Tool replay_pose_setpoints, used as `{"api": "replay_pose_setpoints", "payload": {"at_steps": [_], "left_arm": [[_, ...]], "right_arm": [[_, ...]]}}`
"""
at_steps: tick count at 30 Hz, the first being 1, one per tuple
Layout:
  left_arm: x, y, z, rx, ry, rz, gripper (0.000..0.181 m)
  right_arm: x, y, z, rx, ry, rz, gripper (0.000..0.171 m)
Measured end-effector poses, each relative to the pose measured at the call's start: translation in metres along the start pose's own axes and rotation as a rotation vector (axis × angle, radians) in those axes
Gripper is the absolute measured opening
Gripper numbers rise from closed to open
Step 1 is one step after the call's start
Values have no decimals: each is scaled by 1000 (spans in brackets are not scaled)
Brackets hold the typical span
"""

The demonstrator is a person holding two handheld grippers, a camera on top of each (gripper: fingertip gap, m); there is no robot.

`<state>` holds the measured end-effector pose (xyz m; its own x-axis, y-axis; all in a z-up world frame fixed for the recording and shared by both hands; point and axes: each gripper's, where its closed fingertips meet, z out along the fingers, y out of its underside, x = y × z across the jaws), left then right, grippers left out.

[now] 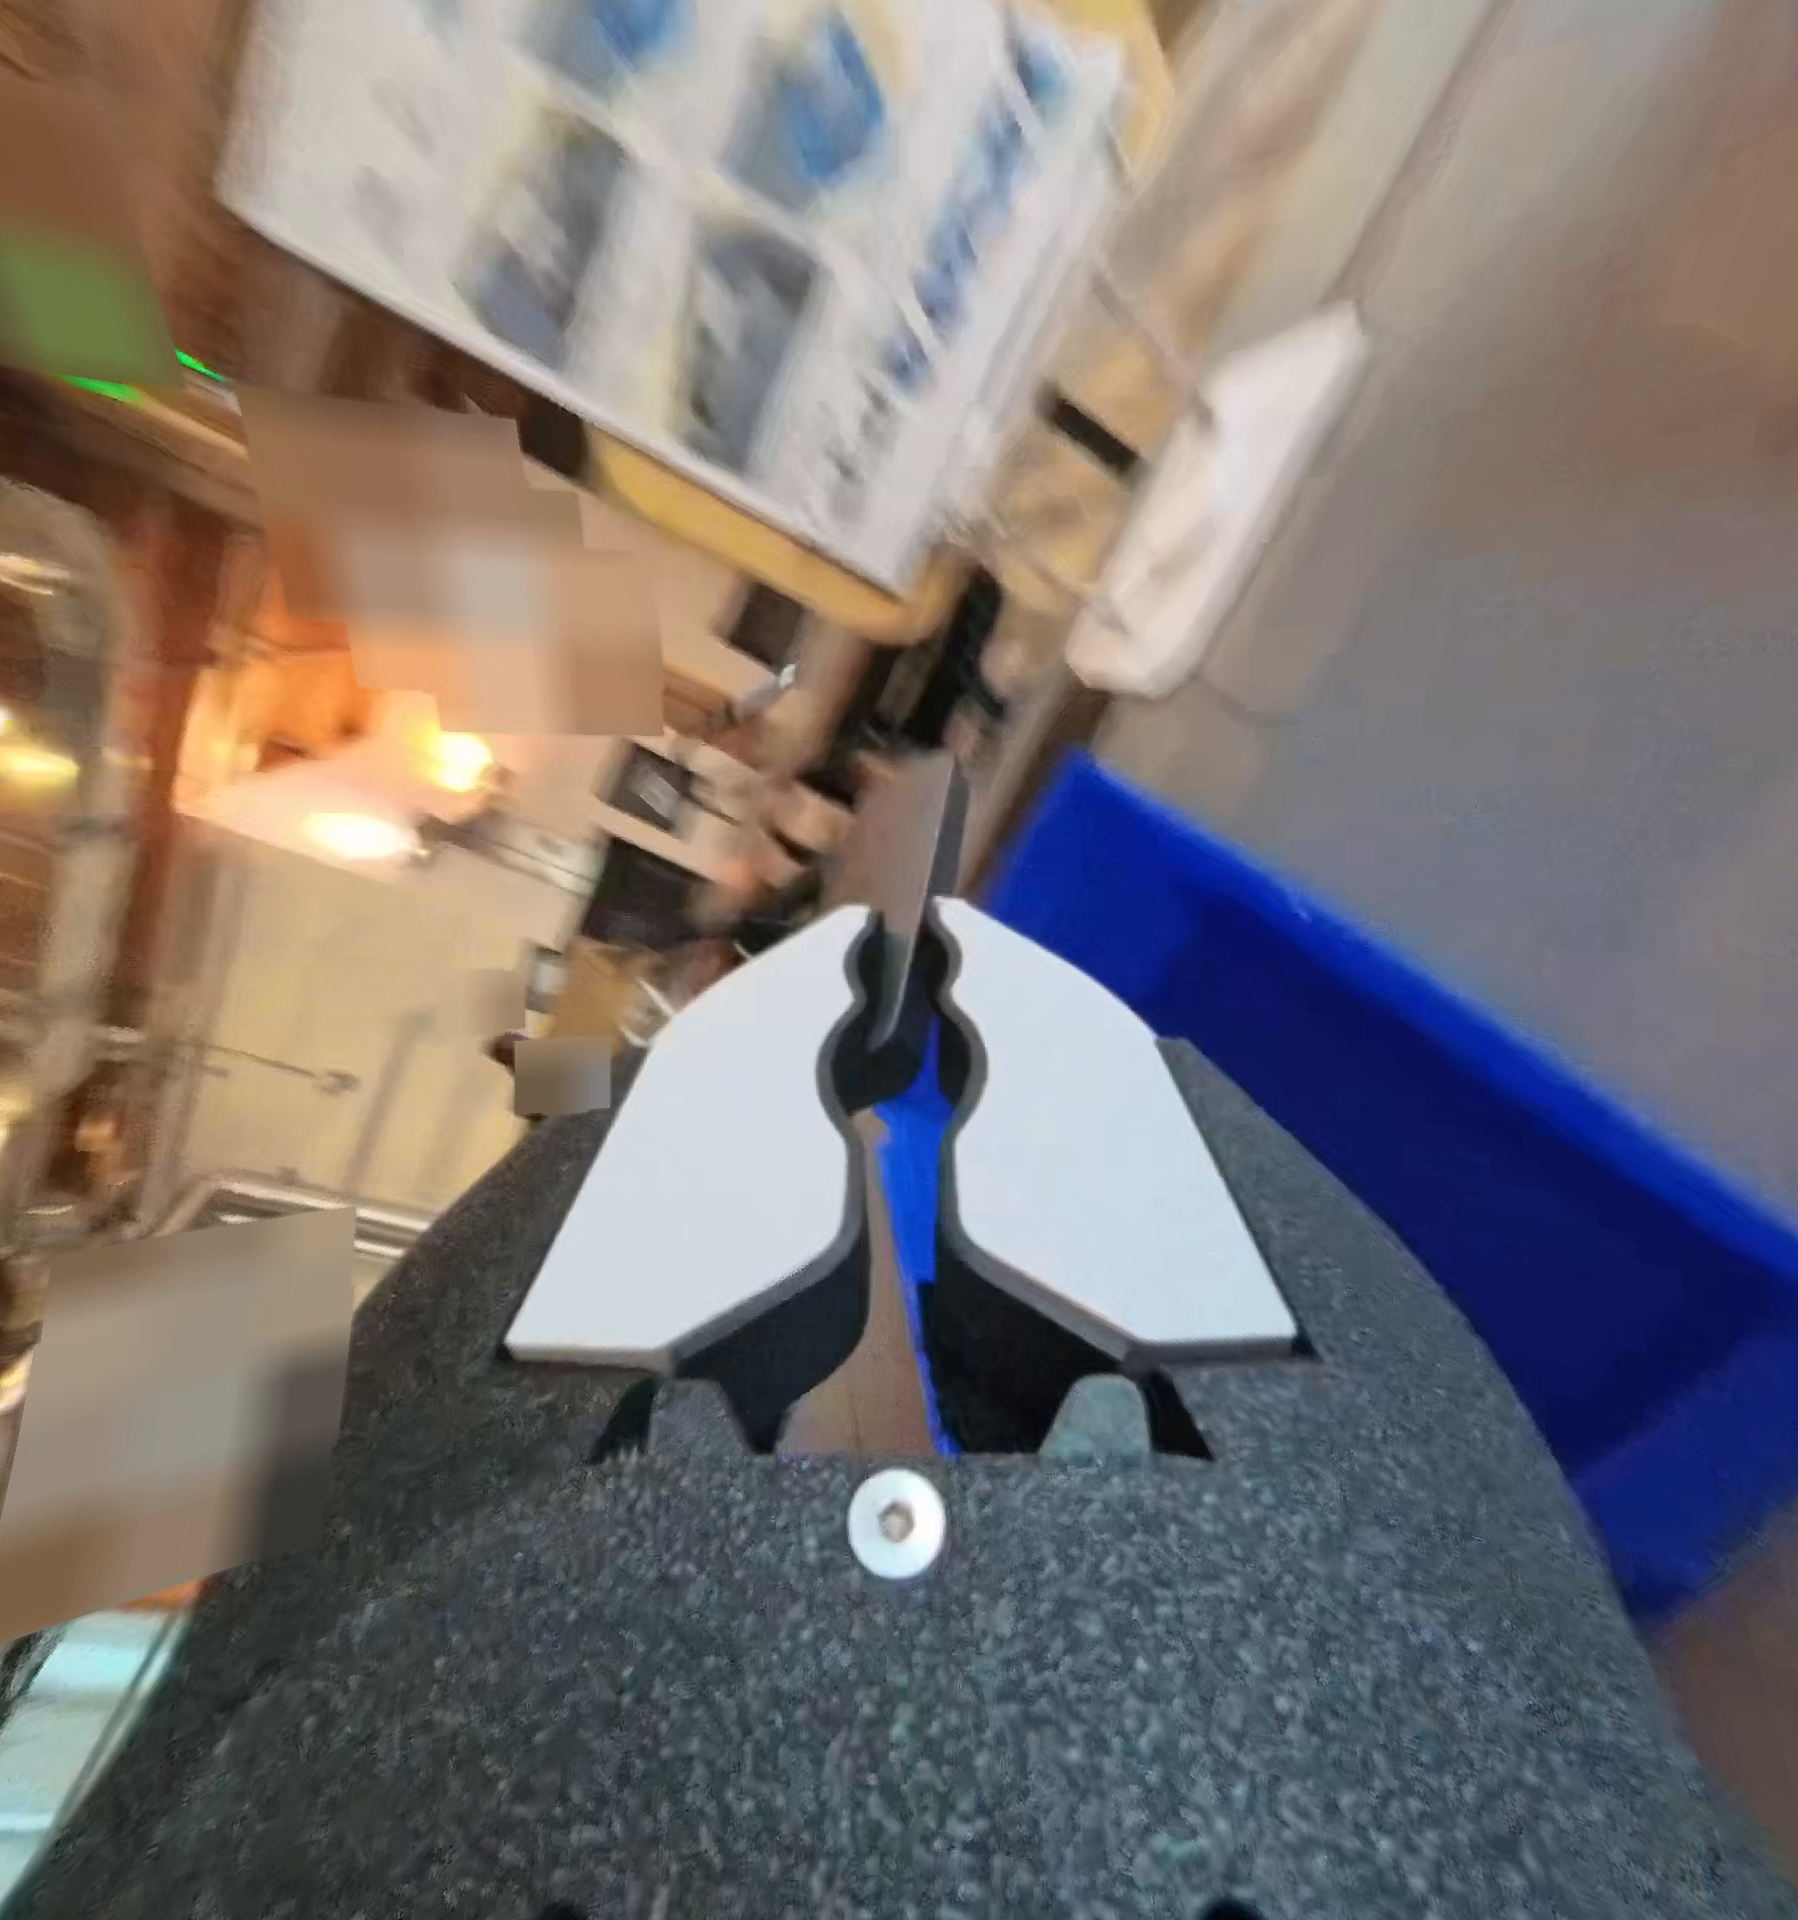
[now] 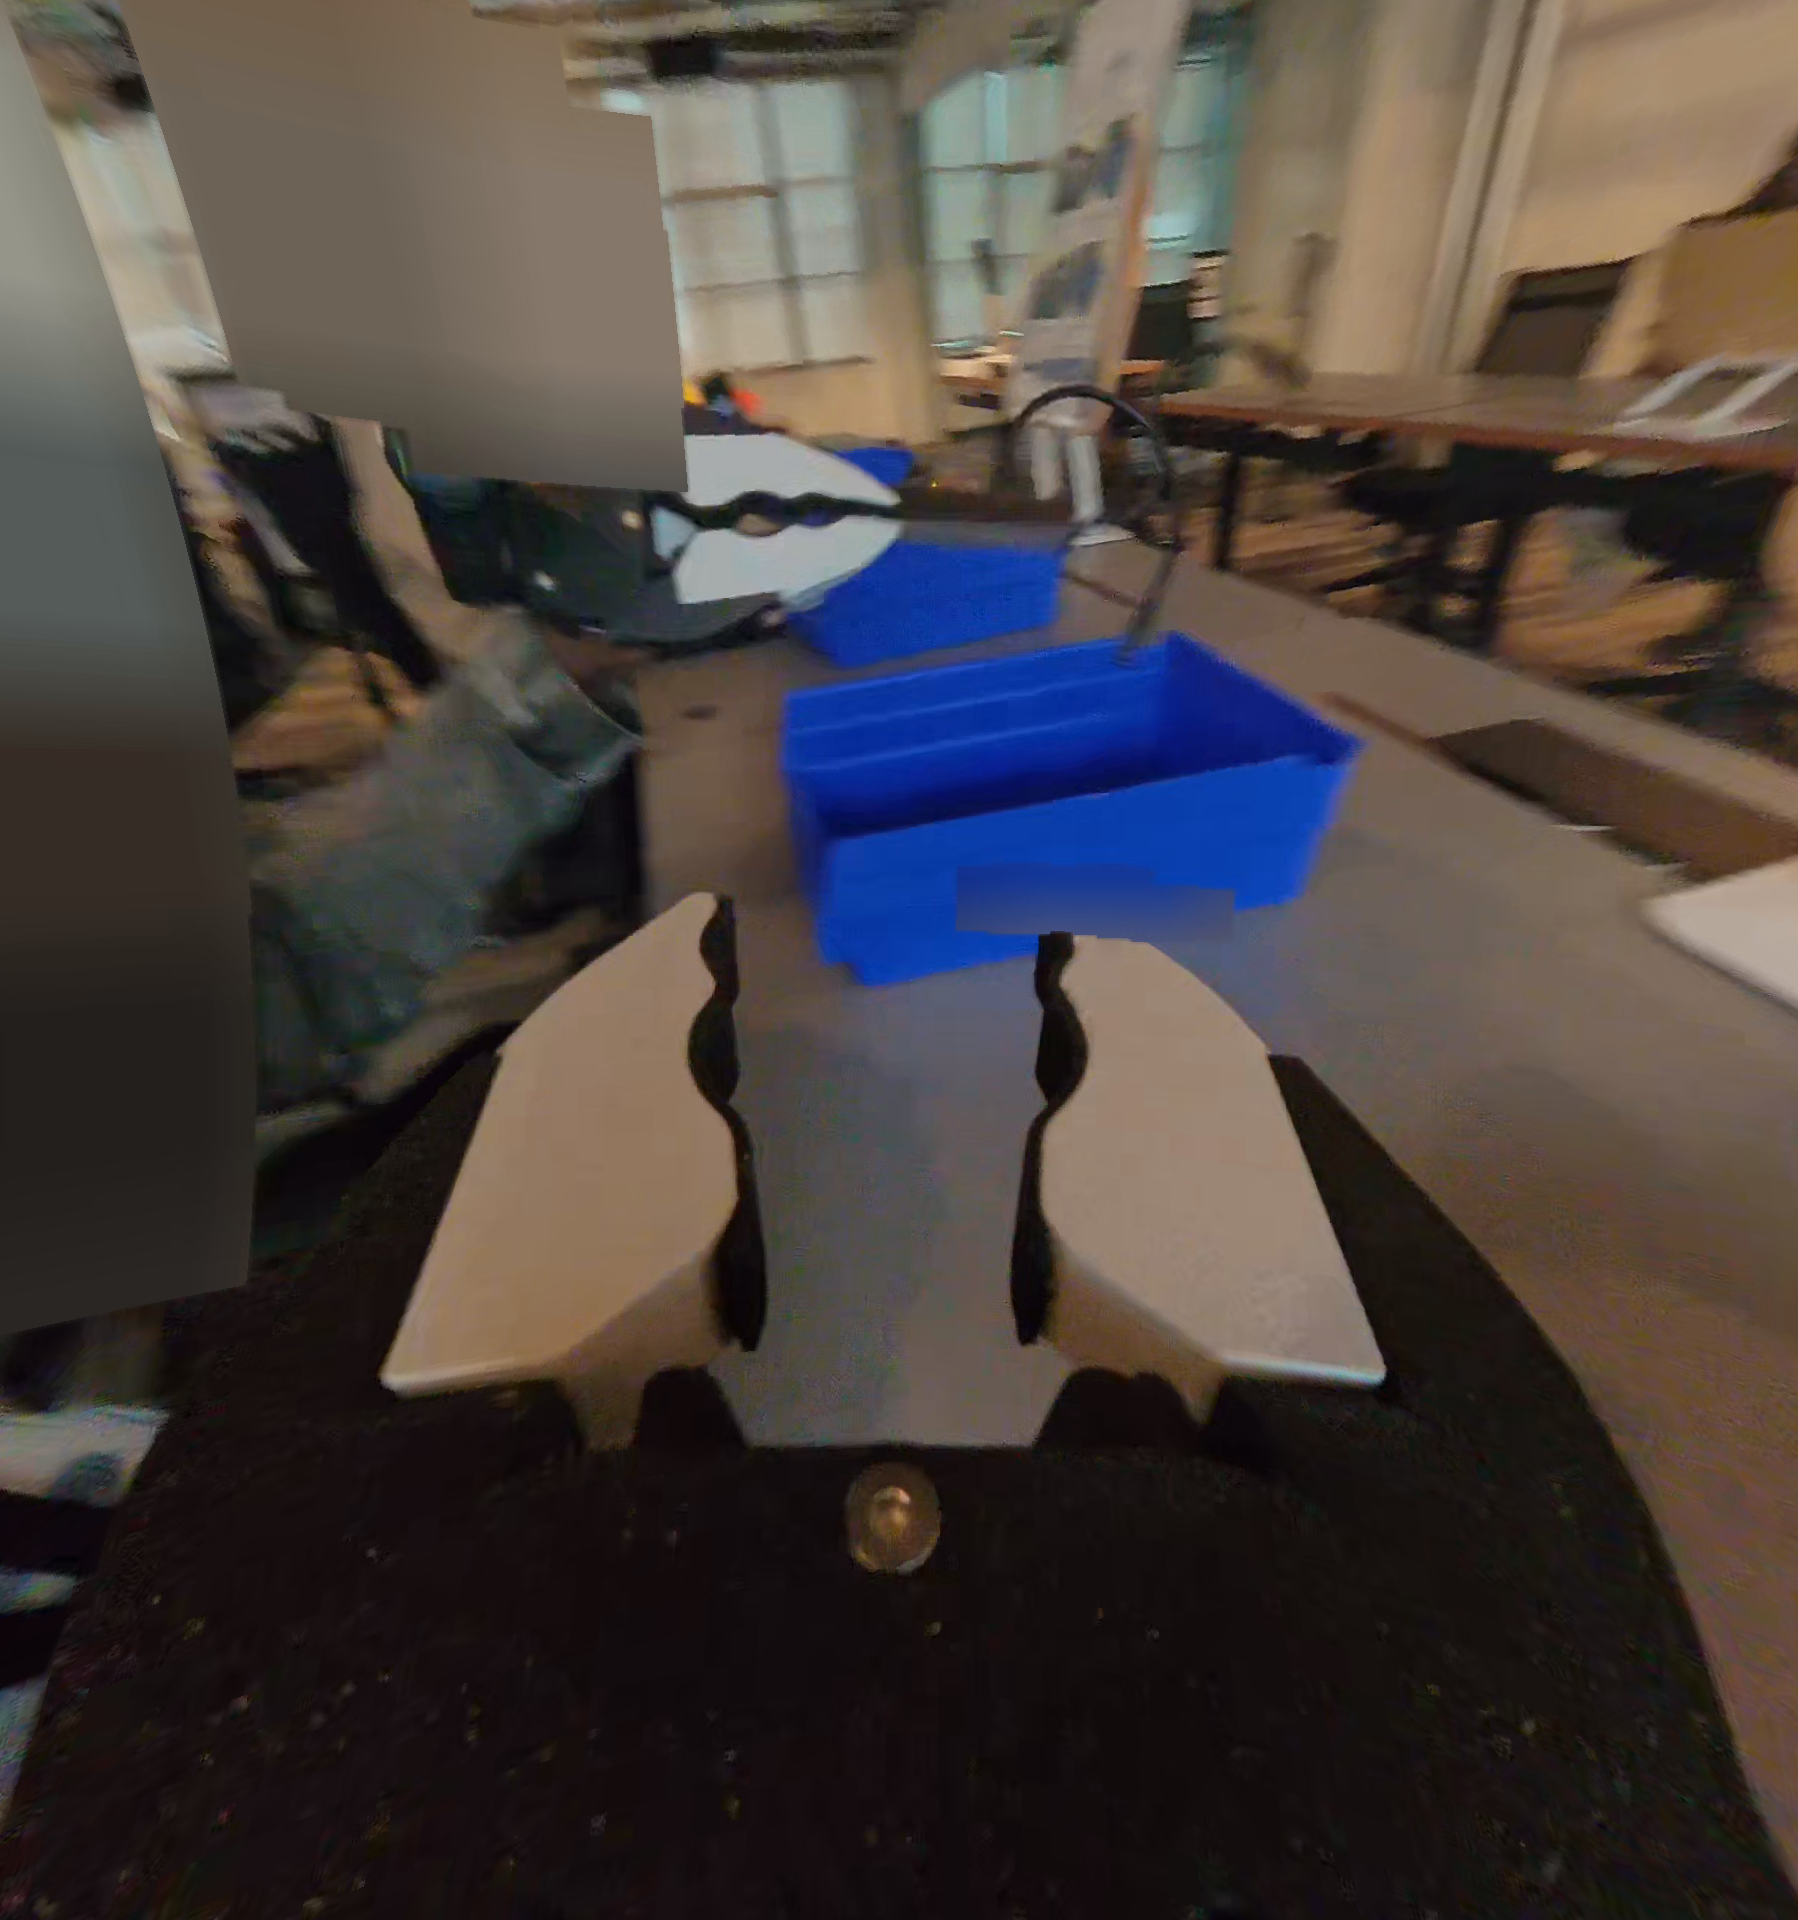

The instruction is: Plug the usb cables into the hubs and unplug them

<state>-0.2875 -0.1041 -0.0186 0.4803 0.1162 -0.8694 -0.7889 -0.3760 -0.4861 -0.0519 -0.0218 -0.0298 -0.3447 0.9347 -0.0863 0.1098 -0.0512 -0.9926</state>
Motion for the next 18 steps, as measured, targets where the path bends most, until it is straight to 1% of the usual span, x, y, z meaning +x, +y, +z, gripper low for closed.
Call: {"api": "replay_pose_setpoints", "payload": {"at_steps": [1,2,3,4,5,7,8,9,11,12,13,14,15,16,18], "left_arm": [[-9,-16,-5,52,-77,-16,1],[-12,-27,-8,88,-91,-39,0],[-9,-35,-9,109,-60,-71,0],[-12,-42,-10,134,-97,-82,0],[-12,-54,-13,186,-128,-43,0],[-1,-62,-14,174,-110,-37,0],[3,-56,-11,129,-112,-3,0],[9,-41,-6,55,-85,20,0],[10,-3,-1,-73,-81,88,0],[11,17,0,-136,-51,98,0],[19,39,0,-214,47,55,10],[27,58,-1,-283,145,-15,28],[27,70,-1,-312,181,-73,35],[30,74,-1,-296,223,-118,36],[51,65,-8,-220,367,-225,42]], "right_arm": [[-9,2,12,17,-68,62,58],[-16,3,25,41,-130,138,60],[-22,3,37,61,-193,223,61],[-26,4,49,73,-253,312,63],[-27,8,62,67,-294,406,65],[-26,13,82,61,-359,556,65],[-25,14,86,69,-382,601,63],[-21,17,87,68,-384,627,59],[-12,23,77,49,-344,619,54],[-6,25,69,40,-310,591,52],[0,26,60,34,-271,550,50],[6,26,50,33,-231,502,49],[11,24,40,37,-192,453,48],[17,21,31,46,-154,409,48],[25,14,15,69,-88,344,46]]}}
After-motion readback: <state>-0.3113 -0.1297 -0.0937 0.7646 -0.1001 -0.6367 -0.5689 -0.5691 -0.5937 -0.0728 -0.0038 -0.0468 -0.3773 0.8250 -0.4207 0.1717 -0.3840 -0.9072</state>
